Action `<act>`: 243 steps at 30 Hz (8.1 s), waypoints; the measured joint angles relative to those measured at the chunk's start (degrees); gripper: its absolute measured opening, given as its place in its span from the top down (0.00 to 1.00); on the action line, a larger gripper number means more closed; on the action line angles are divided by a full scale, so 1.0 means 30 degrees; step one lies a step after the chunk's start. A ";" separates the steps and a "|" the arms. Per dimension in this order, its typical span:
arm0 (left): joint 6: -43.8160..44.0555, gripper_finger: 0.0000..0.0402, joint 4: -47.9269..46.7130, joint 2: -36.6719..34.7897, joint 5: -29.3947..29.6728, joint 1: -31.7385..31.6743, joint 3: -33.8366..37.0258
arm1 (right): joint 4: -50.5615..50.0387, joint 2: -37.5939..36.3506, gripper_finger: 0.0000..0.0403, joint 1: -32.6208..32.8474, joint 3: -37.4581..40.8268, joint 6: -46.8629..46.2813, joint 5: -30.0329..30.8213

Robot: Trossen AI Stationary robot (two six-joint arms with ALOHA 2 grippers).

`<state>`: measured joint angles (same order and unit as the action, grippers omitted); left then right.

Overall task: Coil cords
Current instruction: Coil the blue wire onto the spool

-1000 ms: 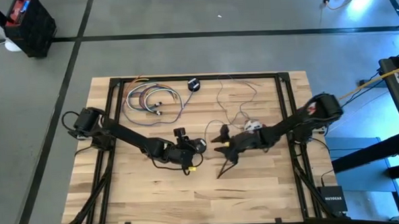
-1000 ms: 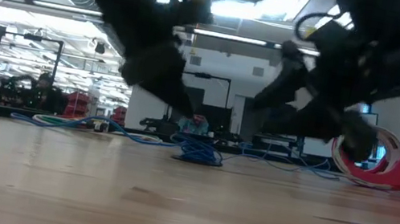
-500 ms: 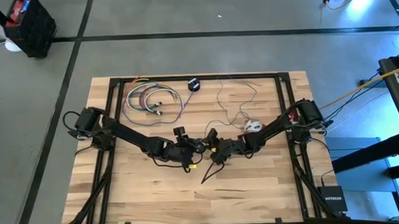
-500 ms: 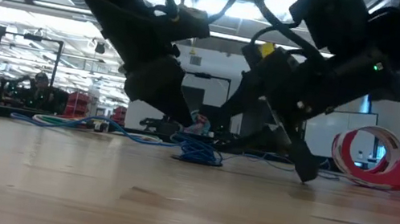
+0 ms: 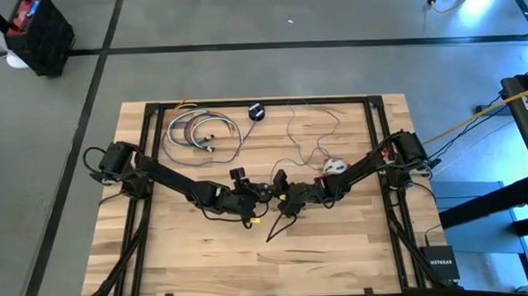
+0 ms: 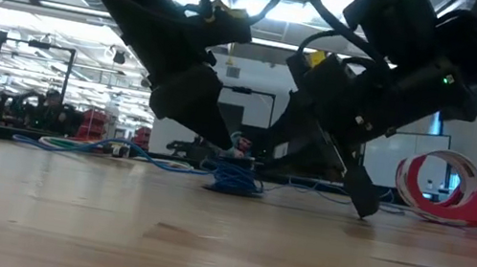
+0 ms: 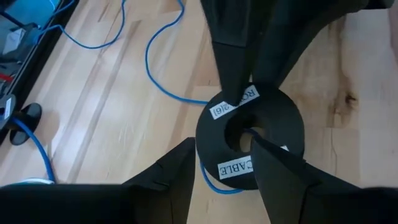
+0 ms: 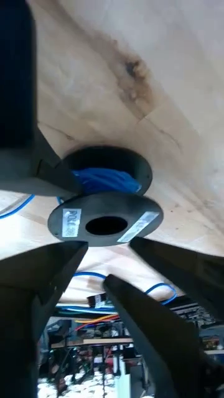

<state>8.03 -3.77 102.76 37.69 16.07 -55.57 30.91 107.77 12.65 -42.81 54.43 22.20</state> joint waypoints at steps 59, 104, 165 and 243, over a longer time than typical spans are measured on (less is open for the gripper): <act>-0.1749 0.74 0.1071 -0.2994 -0.2565 -0.0676 -0.0029 | -0.2488 -0.4197 1.00 -0.0731 0.0051 -1.3573 -0.1438; -0.2091 1.00 -0.0495 -0.3963 -0.4716 -0.2529 -0.1955 | -0.3059 -0.8747 0.60 0.1794 0.4622 -1.7980 0.4847; -0.3592 1.00 0.3950 -0.4714 -0.3270 -0.2083 -0.1923 | 0.1963 -0.2609 0.95 0.0281 0.3585 -2.1894 0.4160; -0.4260 0.77 0.1974 -0.5180 -0.5313 -0.1478 -0.2093 | 0.2584 -0.9122 0.98 -0.1085 0.2849 -1.4047 -0.2774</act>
<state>-4.75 2.15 87.22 21.75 11.63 -61.85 38.66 80.40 9.40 -34.26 12.29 13.88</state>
